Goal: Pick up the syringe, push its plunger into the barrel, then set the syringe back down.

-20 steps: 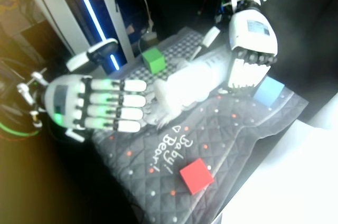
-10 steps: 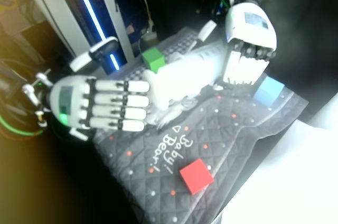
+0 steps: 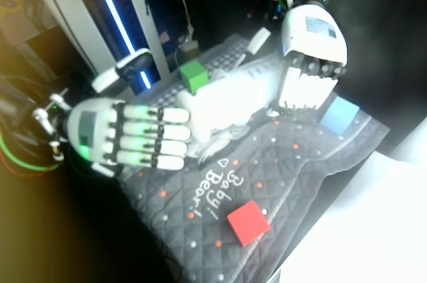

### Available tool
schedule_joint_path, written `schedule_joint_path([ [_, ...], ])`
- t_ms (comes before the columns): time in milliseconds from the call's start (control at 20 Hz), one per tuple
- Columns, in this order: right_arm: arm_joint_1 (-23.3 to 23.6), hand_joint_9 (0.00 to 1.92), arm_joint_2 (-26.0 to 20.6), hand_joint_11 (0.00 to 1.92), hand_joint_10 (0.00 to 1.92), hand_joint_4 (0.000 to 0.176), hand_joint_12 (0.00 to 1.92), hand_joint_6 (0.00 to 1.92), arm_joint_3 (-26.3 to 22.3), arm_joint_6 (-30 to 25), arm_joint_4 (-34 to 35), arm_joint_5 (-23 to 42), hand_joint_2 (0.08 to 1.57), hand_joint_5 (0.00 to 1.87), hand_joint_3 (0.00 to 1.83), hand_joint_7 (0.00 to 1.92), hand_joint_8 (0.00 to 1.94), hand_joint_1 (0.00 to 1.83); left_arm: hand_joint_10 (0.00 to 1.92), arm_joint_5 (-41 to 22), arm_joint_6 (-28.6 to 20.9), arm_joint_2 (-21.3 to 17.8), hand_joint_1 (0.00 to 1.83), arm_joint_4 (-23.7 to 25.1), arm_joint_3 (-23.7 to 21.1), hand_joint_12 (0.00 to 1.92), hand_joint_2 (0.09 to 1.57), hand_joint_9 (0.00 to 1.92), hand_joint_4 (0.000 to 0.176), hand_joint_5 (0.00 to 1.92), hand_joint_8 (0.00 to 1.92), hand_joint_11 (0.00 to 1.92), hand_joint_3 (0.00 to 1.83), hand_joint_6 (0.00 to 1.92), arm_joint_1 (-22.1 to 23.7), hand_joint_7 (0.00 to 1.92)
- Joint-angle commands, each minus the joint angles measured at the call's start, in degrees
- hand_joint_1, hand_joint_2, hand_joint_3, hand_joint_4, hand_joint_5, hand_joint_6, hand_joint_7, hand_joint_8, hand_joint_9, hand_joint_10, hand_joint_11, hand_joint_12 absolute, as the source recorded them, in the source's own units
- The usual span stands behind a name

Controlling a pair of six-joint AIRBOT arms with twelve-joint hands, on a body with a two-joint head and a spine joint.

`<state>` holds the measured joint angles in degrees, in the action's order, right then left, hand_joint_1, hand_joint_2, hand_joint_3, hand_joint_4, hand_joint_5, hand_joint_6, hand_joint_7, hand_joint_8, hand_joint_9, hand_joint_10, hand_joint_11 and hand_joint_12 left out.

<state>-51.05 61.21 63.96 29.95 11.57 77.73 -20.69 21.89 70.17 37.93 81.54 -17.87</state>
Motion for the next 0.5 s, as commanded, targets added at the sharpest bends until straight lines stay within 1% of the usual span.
schedule_joint_path([
  [0,0.6,0.00,0.2,0.00,0.00,0.000,0.00,0.00,0.2,-0.6,-1.8,6.0,0.76,0.00,0.00,0.00,0.00,0.00,1.77,-6.4,-0.6,0.7,1.20,-1.3,-0.1,1.92,1.27,1.48,0.176,1.13,1.91,1.12,0.00,1.92,1.5,1.43],
  [50,0.9,0.00,0.3,0.00,0.00,0.000,0.00,0.00,0.2,-0.8,-2.2,5.4,0.76,0.00,0.00,0.00,0.00,0.00,1.77,-5.7,-0.6,0.9,1.23,-0.4,-0.1,1.92,1.26,1.53,0.176,1.14,1.91,1.26,0.00,1.92,1.9,1.46],
  [100,1.3,0.00,0.5,0.00,0.00,0.000,0.00,0.00,0.2,-0.9,-2.8,4.8,0.76,0.00,0.00,0.00,0.00,0.00,1.80,-5.2,-0.6,1.2,1.22,-0.1,0.3,1.92,1.26,1.57,0.176,1.19,1.92,1.25,0.00,1.92,2.2,1.50],
  [150,1.4,0.00,0.5,0.00,0.00,0.000,0.00,0.00,0.2,-0.9,-2.9,4.7,0.76,0.00,0.00,0.00,0.00,0.00,1.80,-5.1,-0.6,1.3,1.21,-0.1,0.4,1.92,1.26,1.58,0.176,1.18,1.92,1.31,0.00,1.92,2.3,1.50],
  [200,1.6,0.00,0.7,0.00,0.00,0.000,0.00,0.00,0.2,-0.9,-3.1,4.6,0.76,0.00,0.00,0.00,0.00,0.00,1.85,-4.8,-0.6,1.4,1.23,0.3,0.4,1.92,1.26,1.60,0.176,1.24,1.92,1.44,0.00,1.92,2.5,1.53],
  [250,1.7,0.00,0.8,0.00,0.00,0.000,0.00,0.00,0.2,-0.9,-3.2,4.5,0.77,0.01,0.00,0.00,0.00,0.00,1.91,-4.5,-0.6,1.5,1.18,0.7,0.5,1.92,1.28,1.61,0.176,1.26,1.92,1.54,0.00,1.92,2.6,1.55],
  [300,1.7,0.00,0.9,0.00,0.00,0.000,0.00,0.00,0.2,-0.9,-3.2,4.4,0.78,0.01,0.00,0.00,0.00,0.00,1.91,-4.5,-0.6,1.6,1.15,0.8,0.5,1.92,1.29,1.57,0.176,1.26,1.92,1.34,0.01,1.92,2.7,1.52],
  [350,1.7,0.00,1.0,0.00,0.00,0.000,0.00,0.00,0.2,-0.9,-3.2,4.3,0.78,0.01,0.00,0.00,0.00,0.00,1.91,-4.3,-0.6,1.7,1.15,1.0,0.6,1.92,1.29,1.57,0.176,1.26,1.92,1.34,0.01,1.92,2.8,1.52],
  [400,1.8,0.00,1.0,0.01,0.00,0.000,0.00,0.00,0.2,-0.9,-3.2,4.3,0.78,0.01,0.00,0.00,0.00,0.00,1.86,-3.9,-0.6,1.8,1.12,1.5,0.6,1.92,1.29,1.56,0.176,1.27,1.92,1.30,0.01,1.92,3.0,1.53],
  [450,1.9,0.00,1.1,0.01,0.00,0.000,0.01,0.00,0.2,-0.9,-3.3,4.2,0.78,0.01,0.00,0.00,0.00,0.00,1.88,-3.5,-0.6,2.0,1.15,1.8,0.9,1.92,1.29,1.61,0.176,1.27,1.92,1.52,0.00,1.92,3.1,1.55],
])
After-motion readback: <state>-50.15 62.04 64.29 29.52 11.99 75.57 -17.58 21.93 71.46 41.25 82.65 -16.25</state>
